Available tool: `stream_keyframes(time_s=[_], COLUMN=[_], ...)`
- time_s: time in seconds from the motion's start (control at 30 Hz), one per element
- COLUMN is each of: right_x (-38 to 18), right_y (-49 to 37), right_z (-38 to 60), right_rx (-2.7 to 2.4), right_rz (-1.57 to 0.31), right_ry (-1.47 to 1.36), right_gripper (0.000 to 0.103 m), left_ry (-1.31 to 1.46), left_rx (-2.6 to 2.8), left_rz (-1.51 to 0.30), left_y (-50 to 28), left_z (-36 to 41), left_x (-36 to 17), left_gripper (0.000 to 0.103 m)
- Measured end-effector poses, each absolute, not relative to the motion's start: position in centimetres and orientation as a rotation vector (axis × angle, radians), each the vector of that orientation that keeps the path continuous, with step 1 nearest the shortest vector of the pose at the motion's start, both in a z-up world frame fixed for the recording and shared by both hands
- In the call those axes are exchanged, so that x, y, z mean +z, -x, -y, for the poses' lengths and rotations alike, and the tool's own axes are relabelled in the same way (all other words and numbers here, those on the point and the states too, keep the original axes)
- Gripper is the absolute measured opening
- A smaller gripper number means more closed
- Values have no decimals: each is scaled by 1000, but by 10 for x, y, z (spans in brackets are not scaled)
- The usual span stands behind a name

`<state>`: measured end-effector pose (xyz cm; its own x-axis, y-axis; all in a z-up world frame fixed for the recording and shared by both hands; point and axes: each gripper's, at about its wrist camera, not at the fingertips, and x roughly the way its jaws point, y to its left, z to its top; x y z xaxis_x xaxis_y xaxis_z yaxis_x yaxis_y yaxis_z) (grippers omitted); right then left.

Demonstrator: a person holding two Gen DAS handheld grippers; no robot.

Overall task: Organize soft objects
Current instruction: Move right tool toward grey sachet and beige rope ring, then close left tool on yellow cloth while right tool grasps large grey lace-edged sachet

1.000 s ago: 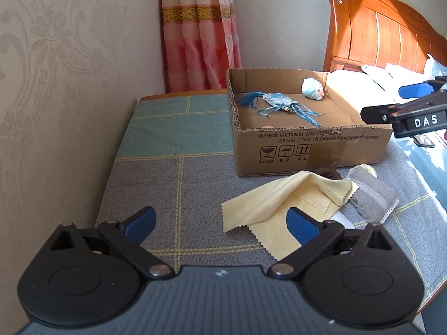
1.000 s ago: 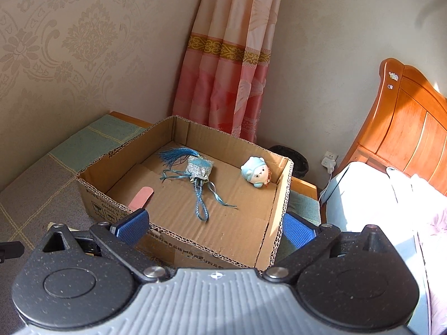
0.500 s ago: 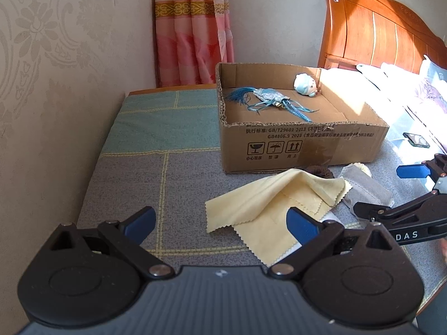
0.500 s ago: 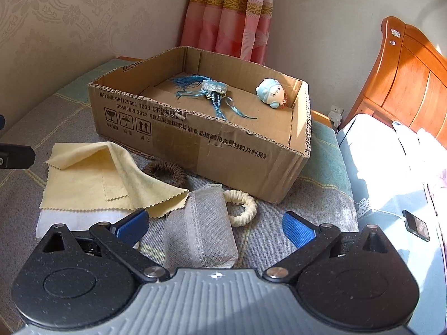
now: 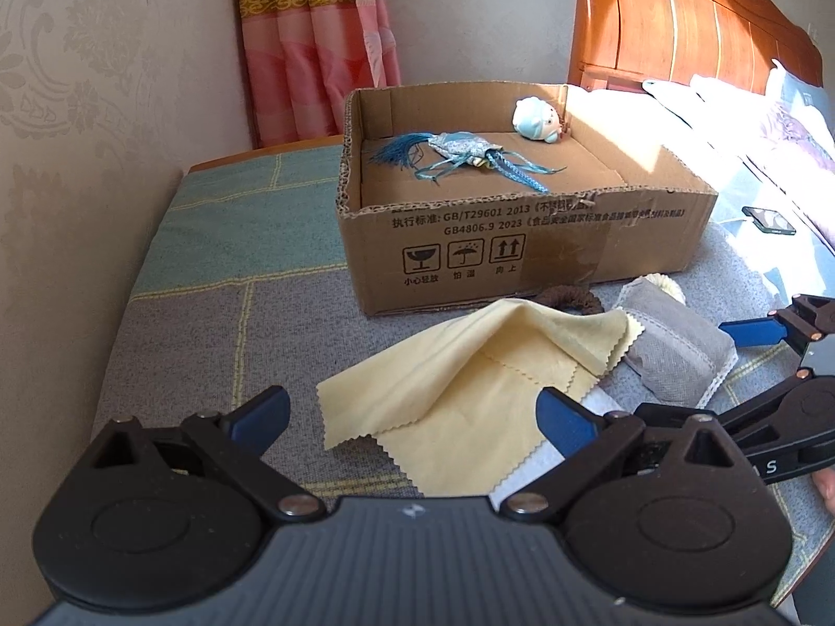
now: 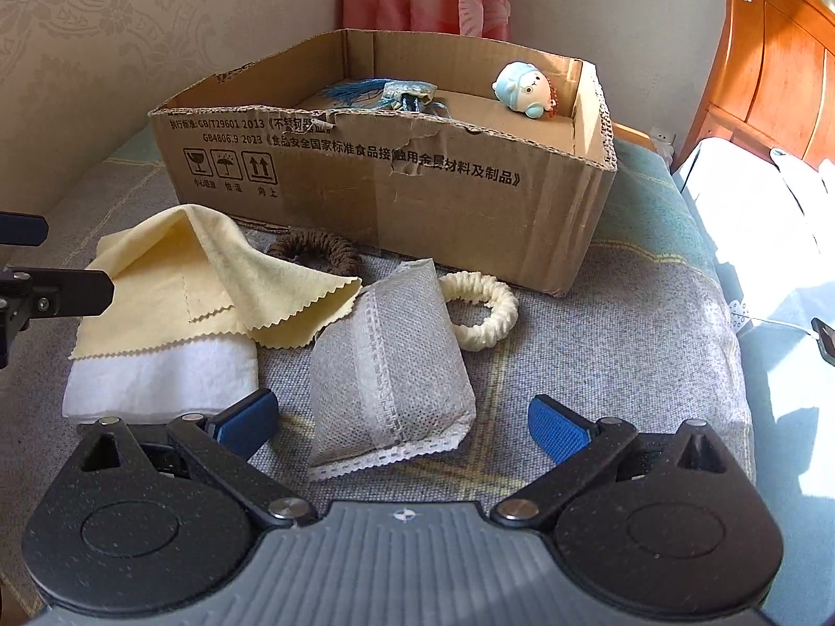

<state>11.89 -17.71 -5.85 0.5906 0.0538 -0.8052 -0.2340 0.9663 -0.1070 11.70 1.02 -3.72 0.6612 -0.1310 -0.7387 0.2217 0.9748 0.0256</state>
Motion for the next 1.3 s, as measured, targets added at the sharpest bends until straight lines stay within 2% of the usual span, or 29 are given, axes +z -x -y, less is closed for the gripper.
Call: stream_keyframes(time_s=[0.33,0.77,0.83,0.93,1.0,1.03,1.1,1.2,1.3], right_x=[-58,-57,-57,-58,-58,-58,-58,-58,-58], right_y=[-116,-115,-115,-114,-113,-112,-112,-112,-111], right_z=[182,184,184,184,184,184,184,184,184], right_rx=[213,231,232,233,232,231,230,229,227], right_rz=[-914,-909,-906,-899,-895,-894,-892,-892,-887], right_ry=[222,230,230,230,229,229,228,228,226], right_gripper=[103,103,103,103,103,103,103,103,103], left_ry=[-319,-196,-200,-206,-194,-183,-170,-155,-127], left_rx=[-343,-290,-300,-303,-305,-307,-309,-302,-296], left_rz=[-838,-858,-849,-835,-824,-819,-811,-805,-801], left_y=[-121,-151,-153,-153,-151,-150,-148,-147,-146], left_z=[26,16,19,22,21,20,18,15,10], left_x=[-48,-60,-60,-58,-53,-51,-48,-47,-46], left_gripper=[100,99,95,78,60,55,39,27,21])
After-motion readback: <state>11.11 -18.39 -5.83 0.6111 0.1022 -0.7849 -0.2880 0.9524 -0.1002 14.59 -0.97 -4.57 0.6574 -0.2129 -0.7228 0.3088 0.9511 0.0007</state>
